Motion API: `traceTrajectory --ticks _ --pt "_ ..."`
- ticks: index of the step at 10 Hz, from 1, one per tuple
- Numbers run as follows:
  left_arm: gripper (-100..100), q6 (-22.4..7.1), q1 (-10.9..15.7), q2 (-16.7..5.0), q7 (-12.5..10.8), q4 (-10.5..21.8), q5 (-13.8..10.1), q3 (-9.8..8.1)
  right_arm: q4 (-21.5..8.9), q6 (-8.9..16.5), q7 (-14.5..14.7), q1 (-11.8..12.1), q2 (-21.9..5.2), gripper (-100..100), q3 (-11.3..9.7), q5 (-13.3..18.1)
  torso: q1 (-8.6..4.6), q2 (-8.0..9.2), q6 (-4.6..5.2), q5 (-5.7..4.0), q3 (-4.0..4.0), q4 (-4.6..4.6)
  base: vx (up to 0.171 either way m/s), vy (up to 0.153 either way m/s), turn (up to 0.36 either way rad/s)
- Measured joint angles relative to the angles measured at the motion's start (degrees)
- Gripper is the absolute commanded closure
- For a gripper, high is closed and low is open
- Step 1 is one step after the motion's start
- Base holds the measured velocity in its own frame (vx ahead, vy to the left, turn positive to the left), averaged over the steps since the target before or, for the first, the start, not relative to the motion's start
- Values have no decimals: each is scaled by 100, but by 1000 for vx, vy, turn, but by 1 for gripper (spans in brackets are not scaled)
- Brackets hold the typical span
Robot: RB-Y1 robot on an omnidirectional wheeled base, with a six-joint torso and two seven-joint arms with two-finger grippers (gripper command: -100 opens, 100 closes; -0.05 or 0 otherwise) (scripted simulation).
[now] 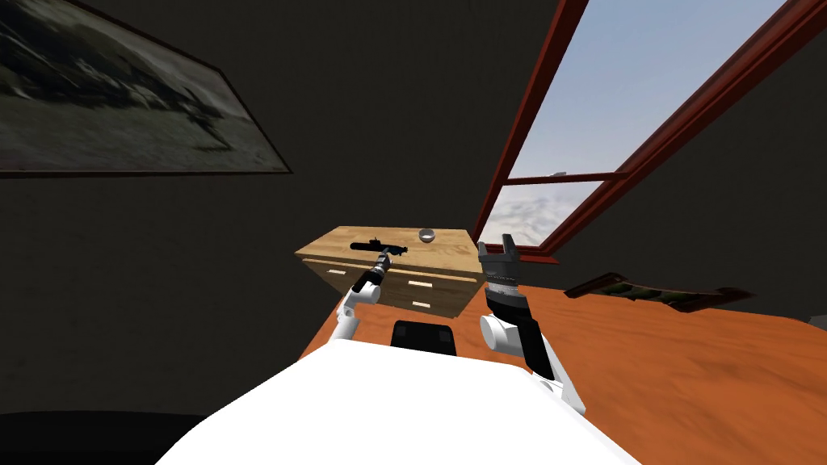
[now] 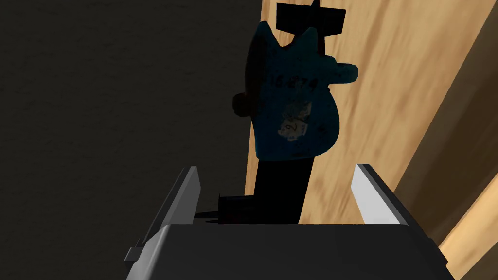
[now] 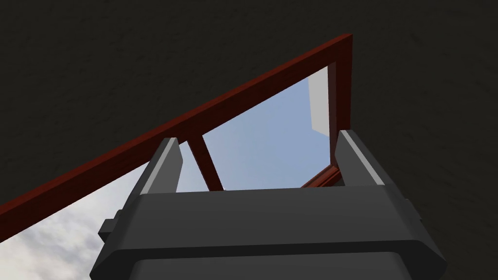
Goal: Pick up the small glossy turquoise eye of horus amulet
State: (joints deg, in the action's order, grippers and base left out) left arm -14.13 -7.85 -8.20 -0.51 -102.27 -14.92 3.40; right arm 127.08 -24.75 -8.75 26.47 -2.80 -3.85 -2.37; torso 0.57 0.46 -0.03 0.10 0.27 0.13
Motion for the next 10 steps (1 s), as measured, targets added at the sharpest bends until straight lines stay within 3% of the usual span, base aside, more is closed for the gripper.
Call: traceTrajectory --ticks 10 --pt "-100 -1281 1470 -228 -228 708 -536 -24 0 0 0 1 0 0 -1 0 -21 -26 0 -3 -15 -6 -56 117 -1"
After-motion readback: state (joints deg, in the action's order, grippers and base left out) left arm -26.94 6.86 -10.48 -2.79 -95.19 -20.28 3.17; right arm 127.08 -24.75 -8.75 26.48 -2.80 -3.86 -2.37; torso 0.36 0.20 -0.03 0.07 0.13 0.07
